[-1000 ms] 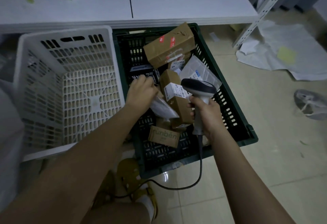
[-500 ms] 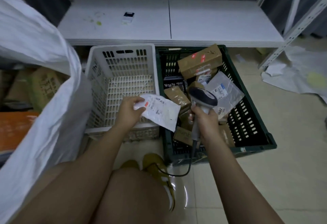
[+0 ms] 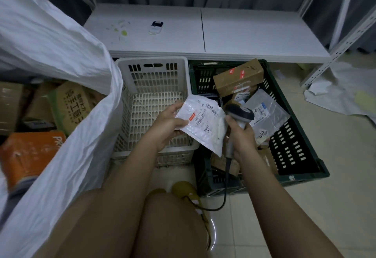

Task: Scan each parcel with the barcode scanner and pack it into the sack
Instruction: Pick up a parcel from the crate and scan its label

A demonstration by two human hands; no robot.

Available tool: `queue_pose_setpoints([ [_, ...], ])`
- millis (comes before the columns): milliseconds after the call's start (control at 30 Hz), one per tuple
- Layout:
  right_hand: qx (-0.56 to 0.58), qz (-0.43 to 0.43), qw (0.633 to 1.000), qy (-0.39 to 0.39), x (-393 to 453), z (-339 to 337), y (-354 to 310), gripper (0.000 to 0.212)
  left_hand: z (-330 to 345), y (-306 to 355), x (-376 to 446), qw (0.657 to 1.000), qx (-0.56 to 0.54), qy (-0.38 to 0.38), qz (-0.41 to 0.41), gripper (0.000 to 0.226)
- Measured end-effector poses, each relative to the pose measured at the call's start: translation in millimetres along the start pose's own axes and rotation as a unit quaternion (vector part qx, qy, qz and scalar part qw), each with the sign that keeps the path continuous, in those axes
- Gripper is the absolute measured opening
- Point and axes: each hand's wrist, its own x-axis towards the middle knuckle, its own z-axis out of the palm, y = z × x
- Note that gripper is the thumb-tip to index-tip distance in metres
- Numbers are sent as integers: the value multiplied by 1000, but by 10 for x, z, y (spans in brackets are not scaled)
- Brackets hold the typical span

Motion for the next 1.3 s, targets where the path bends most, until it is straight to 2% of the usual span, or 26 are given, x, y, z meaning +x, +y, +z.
queue_pose_setpoints([
  [67, 18, -2, 1000, -7, -55, -12, -20, 59, -26, 11, -35, 1000, 0, -11, -1, 51],
  [200, 23, -42, 999, -3, -172, -83, -70, 61, -57, -8, -92, 998, 62, -6, -8, 50],
  [367, -41, -103, 994, 20, -299, -219, -102, 51, -19, -15, -222, 997, 69, -25, 3, 25],
  [433, -59, -121, 991, 21, -331, -257, -118, 48, 6, -58, -264, 996, 84, -2, 41, 18],
  [567, -79, -130, 988, 12, -368, -298, -110, 44, -1, -168, -257, 967, 193, 96, 136, 11],
  [733, -141, -203, 969, 1, -423, -441, -78, 28, -42, -231, -204, 964, 196, 123, 127, 12],
  [833, -239, -228, 937, -111, -501, -614, -107, 19, -41, -271, -165, 963, 203, 129, 120, 12],
  [900, -345, -234, 891, -179, -571, -716, -117, 28, -44, -293, -132, 960, 213, 133, 122, 13],
  [1033, -561, -292, 755, -171, -700, -817, -66, 34, -21, -309, -112, 961, 208, 129, 130, 19],
  [1067, -581, -302, 738, -167, -729, -814, -56, 36, -7, -302, -112, 960, 209, 128, 135, 19],
  [1167, -580, -317, 731, -169, -774, -761, -46, 37, 21, -285, -120, 956, 222, 124, 147, 19],
  [1300, -596, -322, 717, -162, -796, -689, -63, 29, 20, -292, -123, 954, 231, 118, 150, 17],
])
